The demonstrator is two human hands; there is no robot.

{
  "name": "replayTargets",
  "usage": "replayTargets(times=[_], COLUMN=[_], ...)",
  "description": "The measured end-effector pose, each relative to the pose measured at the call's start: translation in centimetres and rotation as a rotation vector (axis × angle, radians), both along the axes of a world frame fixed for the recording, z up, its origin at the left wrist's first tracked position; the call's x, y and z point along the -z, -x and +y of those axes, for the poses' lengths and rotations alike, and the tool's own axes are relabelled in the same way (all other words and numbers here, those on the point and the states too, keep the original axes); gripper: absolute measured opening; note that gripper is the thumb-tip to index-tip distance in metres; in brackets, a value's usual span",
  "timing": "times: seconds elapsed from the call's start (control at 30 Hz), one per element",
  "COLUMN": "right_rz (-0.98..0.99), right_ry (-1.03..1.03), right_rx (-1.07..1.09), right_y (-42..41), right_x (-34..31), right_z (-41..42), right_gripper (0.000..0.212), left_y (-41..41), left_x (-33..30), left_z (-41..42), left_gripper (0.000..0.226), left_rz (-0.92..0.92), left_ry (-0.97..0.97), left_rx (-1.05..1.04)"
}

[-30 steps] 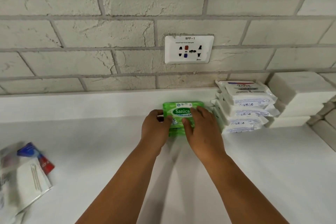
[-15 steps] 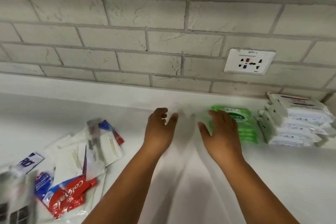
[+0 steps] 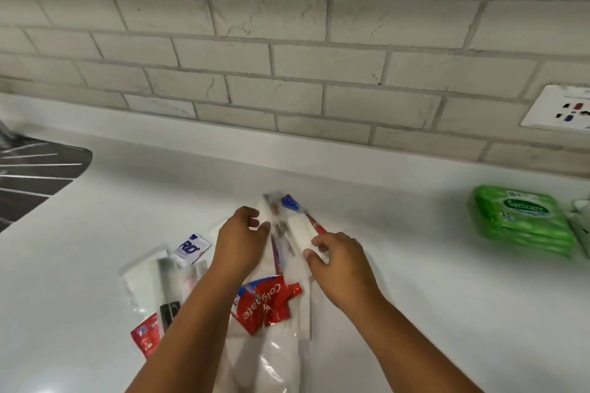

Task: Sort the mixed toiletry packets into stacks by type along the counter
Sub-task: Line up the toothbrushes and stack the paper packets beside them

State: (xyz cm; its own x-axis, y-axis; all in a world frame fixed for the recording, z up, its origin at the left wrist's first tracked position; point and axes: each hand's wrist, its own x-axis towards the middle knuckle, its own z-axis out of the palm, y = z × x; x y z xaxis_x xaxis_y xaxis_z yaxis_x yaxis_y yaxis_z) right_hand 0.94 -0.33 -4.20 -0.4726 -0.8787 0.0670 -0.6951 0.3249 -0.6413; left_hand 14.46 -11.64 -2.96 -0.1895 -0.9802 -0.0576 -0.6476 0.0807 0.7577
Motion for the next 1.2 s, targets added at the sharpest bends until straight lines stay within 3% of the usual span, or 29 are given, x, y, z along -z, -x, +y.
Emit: replayTargets(times=[0.27,0.37,0.5,0.67,0.77,0.9,1.07,1.2], right_rz=[0.179,0.112,-0.093,0.237,0.433,0.484,0.508,0.504], right_ry=[-0.189,-0.227,-0.124,-0.048,0.021,0.144,0.207,0.165], right_rx=[0.107,0.18,0.259,0.143,0.03,-0.006,0.05,0.089], right_y=[-5.0,-5.1,-5.5,-6.4,-6.2,-4.3,-0.6,2.2], right_x=[0.2,0.1,-0.6,-1.9,-1.3,0.5,2.2,3.0], right_z=[-3.1,-3.5,-3.0,-0.2,1.9,5.4,10.5,13.9], right_gripper=[0.049,0.046,0.032,0.041,0.044,0.052,0.042,0.036], left_y=[-2.3,-2.2,-1.9,0.0,1.1,3.6,7.9,11.4], left_x=[0.9,1.2,1.2,0.9,0.8,1.1,1.9,2.3], left_z=[-1.6,-1.8,-1.5,-0.8,0.0,1.7,4.9,7.4], left_gripper=[0.031,0.031,0.034,0.04,0.029,0.015,0.015,0.016], left_rz=[0.06,0.084,0.137,0.433,0.513,0.635,0.557,0.464], left_ry=[-0.068,-0.122,-0.169,-0.438,-0.469,-0.633,-0.699,-0.595], left_rx=[0.06,0.102,0.178,0.058,0.093,0.14,0.271,0.381])
